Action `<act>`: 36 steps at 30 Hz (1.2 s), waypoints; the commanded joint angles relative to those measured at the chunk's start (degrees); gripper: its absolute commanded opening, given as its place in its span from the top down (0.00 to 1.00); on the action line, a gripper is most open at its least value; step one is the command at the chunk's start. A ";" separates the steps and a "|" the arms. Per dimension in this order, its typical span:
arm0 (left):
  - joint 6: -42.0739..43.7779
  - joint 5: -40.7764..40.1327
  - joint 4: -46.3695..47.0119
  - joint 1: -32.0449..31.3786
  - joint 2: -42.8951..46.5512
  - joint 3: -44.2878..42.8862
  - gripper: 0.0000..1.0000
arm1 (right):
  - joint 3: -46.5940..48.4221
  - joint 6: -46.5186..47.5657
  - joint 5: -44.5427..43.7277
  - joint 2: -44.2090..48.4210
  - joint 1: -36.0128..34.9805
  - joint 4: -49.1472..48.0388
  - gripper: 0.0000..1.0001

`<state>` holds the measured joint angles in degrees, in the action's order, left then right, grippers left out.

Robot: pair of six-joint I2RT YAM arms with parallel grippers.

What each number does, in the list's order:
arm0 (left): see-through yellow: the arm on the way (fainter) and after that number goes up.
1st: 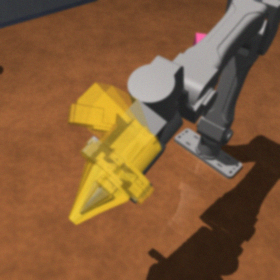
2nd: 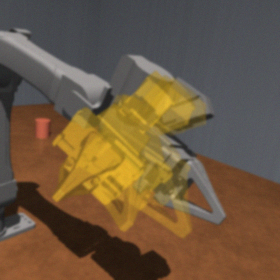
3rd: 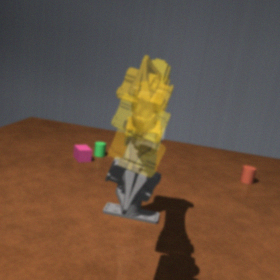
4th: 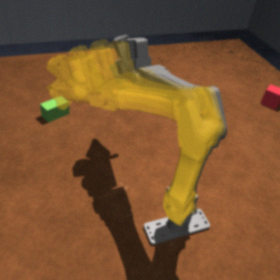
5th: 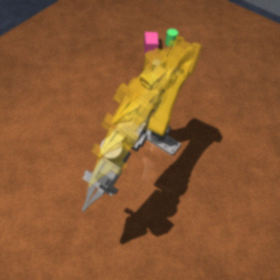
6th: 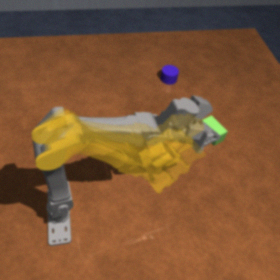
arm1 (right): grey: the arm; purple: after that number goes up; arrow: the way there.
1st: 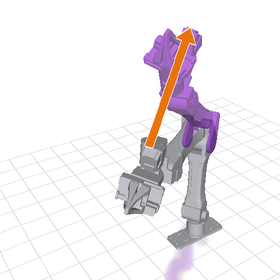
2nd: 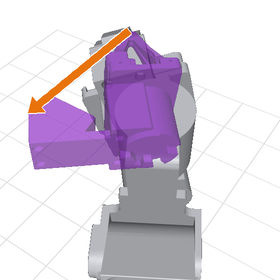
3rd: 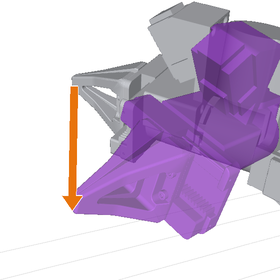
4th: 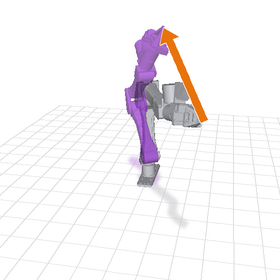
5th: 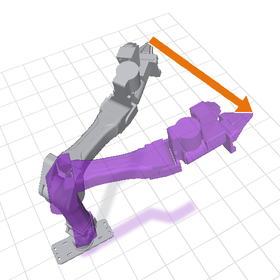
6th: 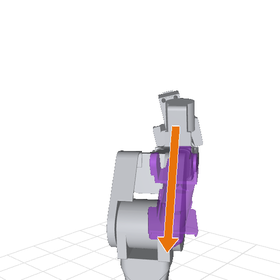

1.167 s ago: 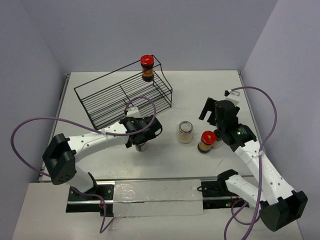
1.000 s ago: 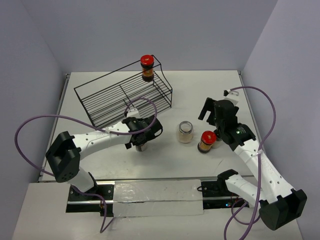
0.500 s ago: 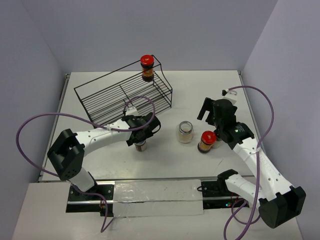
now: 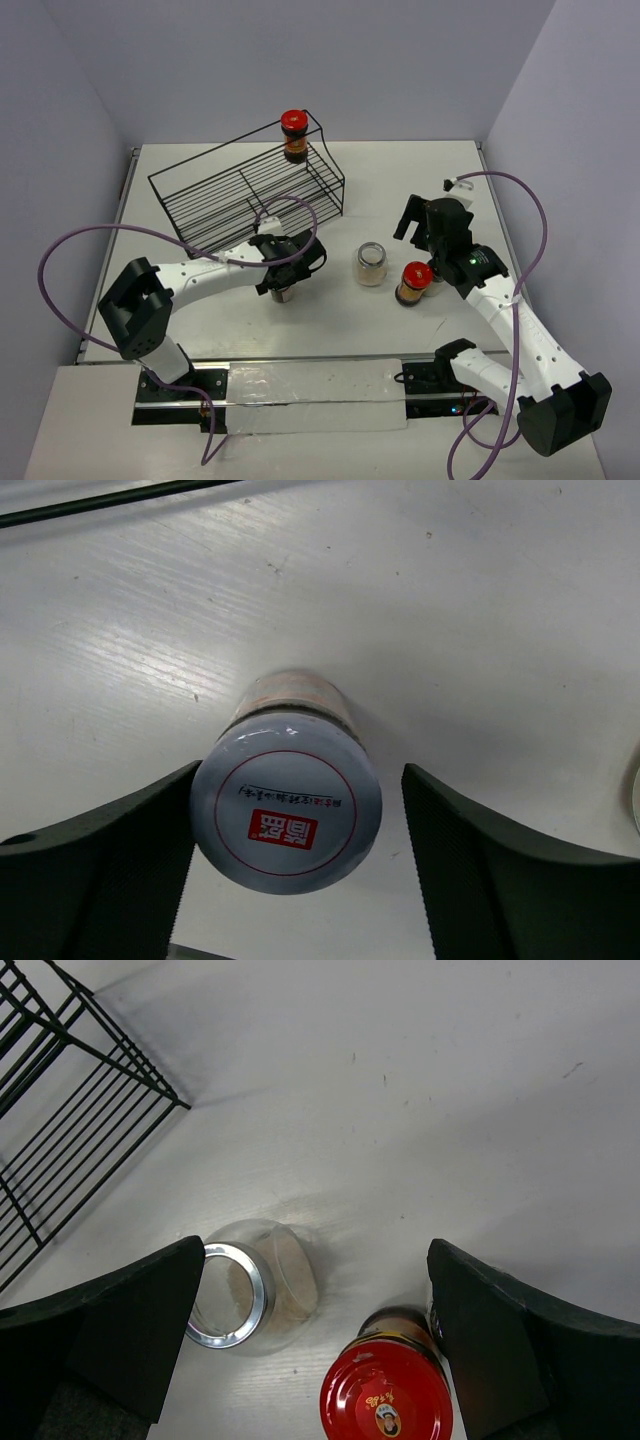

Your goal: Organize the condiment bottles

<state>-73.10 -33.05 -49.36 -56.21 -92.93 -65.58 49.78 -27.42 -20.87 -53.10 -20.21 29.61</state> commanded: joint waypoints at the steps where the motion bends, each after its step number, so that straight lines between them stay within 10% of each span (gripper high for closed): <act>1: -0.82 -2.05 0.21 -0.84 -1.31 -1.08 0.24 | 0.50 -0.27 -0.14 -0.07 0.17 -2.27 0.00; 7: 0.35 -3.69 -0.86 -1.79 -2.65 -3.62 0.88 | 0.32 -0.27 -0.01 0.22 0.17 -2.27 0.00; 25: 9.56 -18.32 0.05 -2.79 0.52 -11.41 0.90 | 0.74 0.14 0.20 -0.40 0.26 -1.92 0.00; 36: 18.64 -11.05 9.59 1.39 0.03 -13.50 0.90 | 1.09 0.45 0.03 -0.25 0.22 -1.64 0.00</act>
<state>-60.12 -45.63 -46.71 -55.23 -95.26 -73.87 49.78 -27.40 -20.27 -53.82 -20.21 29.61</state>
